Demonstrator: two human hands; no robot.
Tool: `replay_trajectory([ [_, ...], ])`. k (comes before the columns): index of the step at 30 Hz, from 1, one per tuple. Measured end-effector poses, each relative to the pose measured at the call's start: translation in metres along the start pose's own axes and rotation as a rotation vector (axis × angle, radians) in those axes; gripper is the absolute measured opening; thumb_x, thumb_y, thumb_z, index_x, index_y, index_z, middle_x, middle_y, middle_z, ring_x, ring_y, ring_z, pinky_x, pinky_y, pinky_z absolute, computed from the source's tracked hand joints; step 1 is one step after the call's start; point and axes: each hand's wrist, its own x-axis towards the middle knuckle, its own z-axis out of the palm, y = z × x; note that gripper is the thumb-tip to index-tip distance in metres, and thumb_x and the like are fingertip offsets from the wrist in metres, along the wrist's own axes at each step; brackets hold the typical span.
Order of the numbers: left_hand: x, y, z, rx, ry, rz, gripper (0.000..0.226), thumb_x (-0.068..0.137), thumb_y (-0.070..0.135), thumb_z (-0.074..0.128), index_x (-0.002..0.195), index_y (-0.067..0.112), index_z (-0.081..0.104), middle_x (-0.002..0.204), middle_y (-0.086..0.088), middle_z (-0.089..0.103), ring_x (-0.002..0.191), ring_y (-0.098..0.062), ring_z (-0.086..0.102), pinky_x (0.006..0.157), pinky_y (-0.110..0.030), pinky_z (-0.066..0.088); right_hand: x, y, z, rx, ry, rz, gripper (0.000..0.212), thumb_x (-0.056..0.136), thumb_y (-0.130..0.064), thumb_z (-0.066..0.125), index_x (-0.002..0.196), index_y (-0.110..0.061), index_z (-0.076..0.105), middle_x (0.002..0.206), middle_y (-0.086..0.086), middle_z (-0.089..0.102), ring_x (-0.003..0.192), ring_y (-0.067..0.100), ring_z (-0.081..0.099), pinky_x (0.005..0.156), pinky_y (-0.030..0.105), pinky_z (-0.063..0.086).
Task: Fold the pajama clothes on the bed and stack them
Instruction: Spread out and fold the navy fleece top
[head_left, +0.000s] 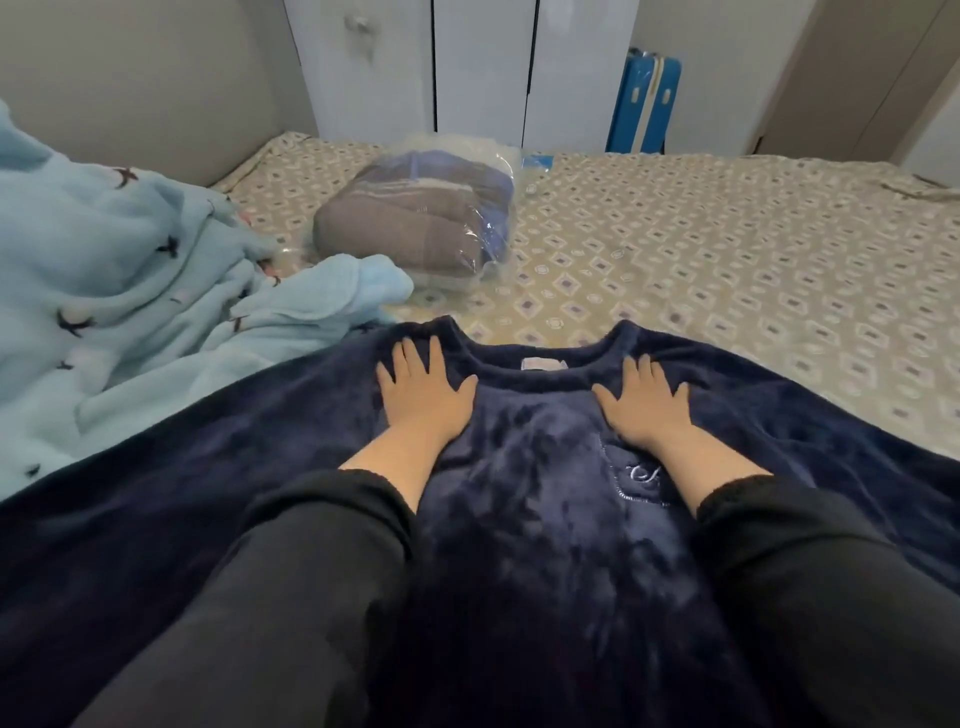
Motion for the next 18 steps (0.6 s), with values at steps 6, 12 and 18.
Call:
replay_trajectory([
  [6, -0.008, -0.006, -0.013, -0.061, -0.100, 0.105, 0.072, 0.097, 0.063, 0.015, 0.155, 0.024, 0.001, 0.161, -0.010, -0.012, 0.147, -0.029, -0.015, 0.117, -0.052, -0.005, -0.017, -0.005, -0.010, 0.106, -0.072, -0.011, 0.075, 0.097, -0.061, 0.025, 0.154, -0.017, 0.004, 0.162, 0.008, -0.001, 0.148, 0.026, 0.001, 0.116, 0.057, 0.004],
  [12, -0.092, 0.008, 0.000, 0.034, -0.196, 0.299, 0.068, 0.097, 0.062, 0.014, 0.154, 0.027, 0.001, 0.162, -0.003, -0.009, 0.148, -0.026, -0.013, 0.115, -0.054, -0.006, -0.101, -0.003, 0.012, -0.095, -0.158, -0.218, 0.068, 0.097, -0.060, 0.019, 0.154, -0.027, 0.001, 0.162, 0.000, -0.006, 0.148, 0.020, -0.005, 0.115, 0.055, 0.000],
  [18, -0.180, -0.015, 0.011, 0.249, -0.036, 0.392, 0.060, 0.102, 0.050, 0.011, 0.155, 0.022, 0.002, 0.162, -0.007, 0.000, 0.149, -0.024, -0.007, 0.118, -0.051, -0.002, -0.176, 0.028, 0.020, -0.072, -0.116, -0.146, 0.062, 0.101, -0.051, 0.018, 0.154, -0.024, 0.001, 0.162, -0.002, -0.005, 0.148, 0.017, -0.005, 0.116, 0.052, 0.001],
])
